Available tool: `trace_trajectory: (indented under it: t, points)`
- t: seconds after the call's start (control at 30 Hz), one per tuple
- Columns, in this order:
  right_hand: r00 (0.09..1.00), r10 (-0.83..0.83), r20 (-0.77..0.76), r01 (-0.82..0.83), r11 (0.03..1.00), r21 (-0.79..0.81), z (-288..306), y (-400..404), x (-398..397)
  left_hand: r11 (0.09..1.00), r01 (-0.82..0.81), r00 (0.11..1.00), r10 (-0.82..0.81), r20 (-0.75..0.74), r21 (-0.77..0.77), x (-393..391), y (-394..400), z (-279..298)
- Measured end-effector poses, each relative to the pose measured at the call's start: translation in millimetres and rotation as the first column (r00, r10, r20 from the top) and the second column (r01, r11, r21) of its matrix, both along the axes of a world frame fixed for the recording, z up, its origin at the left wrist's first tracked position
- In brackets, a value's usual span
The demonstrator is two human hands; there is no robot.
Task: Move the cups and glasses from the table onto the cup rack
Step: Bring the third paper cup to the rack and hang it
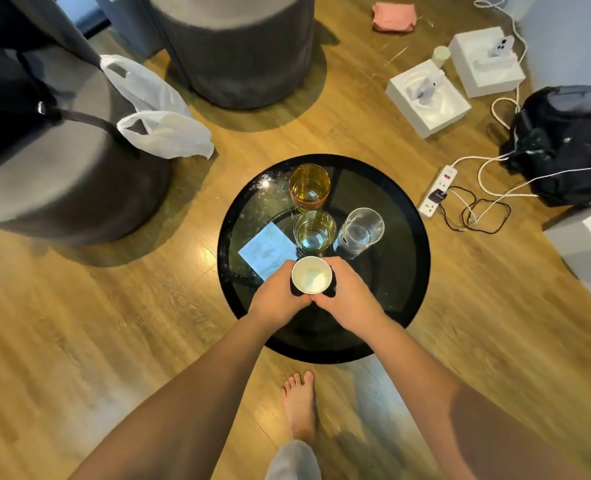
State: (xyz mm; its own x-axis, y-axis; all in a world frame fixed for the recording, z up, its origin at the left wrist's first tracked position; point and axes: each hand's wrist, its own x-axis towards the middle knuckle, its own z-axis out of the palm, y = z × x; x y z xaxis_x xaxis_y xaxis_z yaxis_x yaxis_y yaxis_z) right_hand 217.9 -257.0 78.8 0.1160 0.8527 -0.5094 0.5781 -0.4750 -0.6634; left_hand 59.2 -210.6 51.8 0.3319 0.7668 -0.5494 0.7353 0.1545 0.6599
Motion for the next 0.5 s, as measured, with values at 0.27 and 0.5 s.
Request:
trace_trajectory:
  t: [0.27,0.5]
  points:
    - [0.98,-0.132,-0.151,0.143,0.988,0.061,137.2,16.7,16.4,0.992,-0.125,0.946,0.115,0.302,0.014,29.3,3.7,125.8]
    - [0.979,-0.192,-0.068,0.203,0.92,0.335,299.6,31.4,46.2,0.976,-0.156,0.889,0.072,0.453,0.151,79.5,29.2,280.9]
